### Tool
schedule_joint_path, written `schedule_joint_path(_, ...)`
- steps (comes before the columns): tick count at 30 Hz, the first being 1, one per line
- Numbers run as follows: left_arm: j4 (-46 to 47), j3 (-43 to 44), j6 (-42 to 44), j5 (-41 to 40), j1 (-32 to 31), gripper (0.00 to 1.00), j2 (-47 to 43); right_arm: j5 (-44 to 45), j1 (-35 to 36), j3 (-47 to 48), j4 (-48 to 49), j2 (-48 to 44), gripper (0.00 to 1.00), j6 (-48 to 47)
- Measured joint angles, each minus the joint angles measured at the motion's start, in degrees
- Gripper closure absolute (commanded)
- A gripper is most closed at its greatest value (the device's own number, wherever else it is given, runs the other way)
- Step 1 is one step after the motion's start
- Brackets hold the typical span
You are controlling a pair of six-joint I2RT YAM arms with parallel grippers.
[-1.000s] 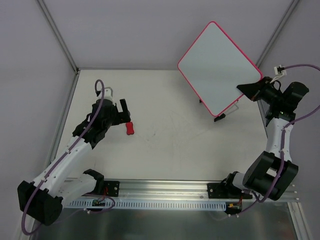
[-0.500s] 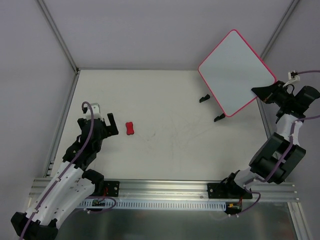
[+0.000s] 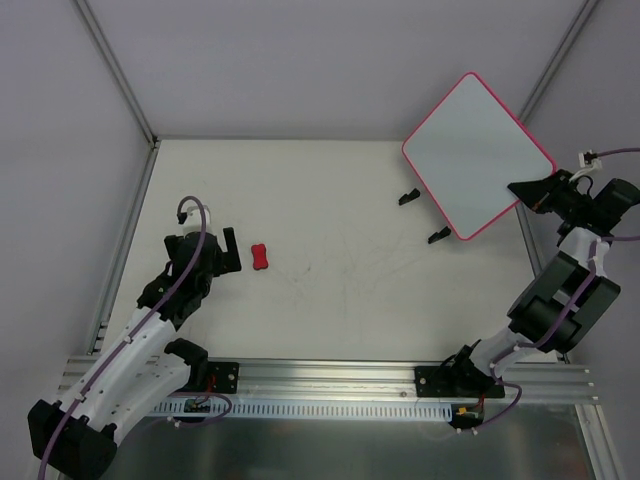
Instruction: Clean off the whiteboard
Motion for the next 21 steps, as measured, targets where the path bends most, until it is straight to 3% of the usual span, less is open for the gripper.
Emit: schedule_joint_path(21, 1.09, 0.0, 0.22, 0.15, 0.0, 0.01, 2.03, -1.99, 0.04, -1.38, -2.67, 4.42, 1.0, -7.34)
